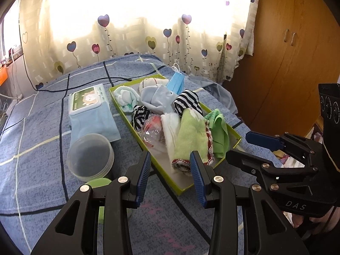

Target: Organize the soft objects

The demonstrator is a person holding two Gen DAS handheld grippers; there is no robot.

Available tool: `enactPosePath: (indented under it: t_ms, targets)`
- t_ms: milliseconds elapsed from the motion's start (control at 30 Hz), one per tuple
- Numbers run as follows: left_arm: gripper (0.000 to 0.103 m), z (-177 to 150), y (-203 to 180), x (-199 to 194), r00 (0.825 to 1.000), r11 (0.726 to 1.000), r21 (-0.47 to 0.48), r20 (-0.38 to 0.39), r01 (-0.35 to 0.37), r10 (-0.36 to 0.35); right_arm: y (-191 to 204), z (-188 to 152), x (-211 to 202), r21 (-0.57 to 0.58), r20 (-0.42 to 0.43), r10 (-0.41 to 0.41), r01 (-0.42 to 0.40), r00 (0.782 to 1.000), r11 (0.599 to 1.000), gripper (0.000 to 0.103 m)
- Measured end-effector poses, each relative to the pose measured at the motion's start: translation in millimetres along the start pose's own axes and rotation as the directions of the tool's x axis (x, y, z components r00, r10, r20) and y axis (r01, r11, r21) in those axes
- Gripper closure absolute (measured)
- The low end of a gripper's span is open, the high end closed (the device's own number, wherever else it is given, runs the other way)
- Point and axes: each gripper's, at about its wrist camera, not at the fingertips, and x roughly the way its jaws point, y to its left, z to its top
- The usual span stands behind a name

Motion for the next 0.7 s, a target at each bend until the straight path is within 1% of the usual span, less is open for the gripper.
enactPosePath:
  t_ms: [200, 333, 467, 700]
  targets:
    - [0.064, -8, 5, -12, 1.0, 1.0, -0.023, 0.006, 0.016, -0.016, 16, -3, -8, -0.046, -0.008, -0.014, 0.013, 1.0, 0.999, 0.046]
    - [0.064, -12, 4, -20, 1.0, 1.0, -0.021, 0.021, -0.014, 0.015, 23, -6, -11, -0.058, -0.013, -0.023, 0.023, 1.0, 0.998, 0.046]
    - [0.064, -14, 5, -26, 1.0, 1.0, -0.026, 0.029, -0.007, 0.008, 29, -7, -15, -0.071, -0.015, -0.031, 0.03, 0.999, 0.997, 0.046]
    - [0.064, -18, 7, -28, 0.999, 0.999, -0.029, 0.019, -0.029, 0.03, 36, -8, -18, -0.082, -0.015, -0.03, 0.029, 0.999, 0.996, 0.046]
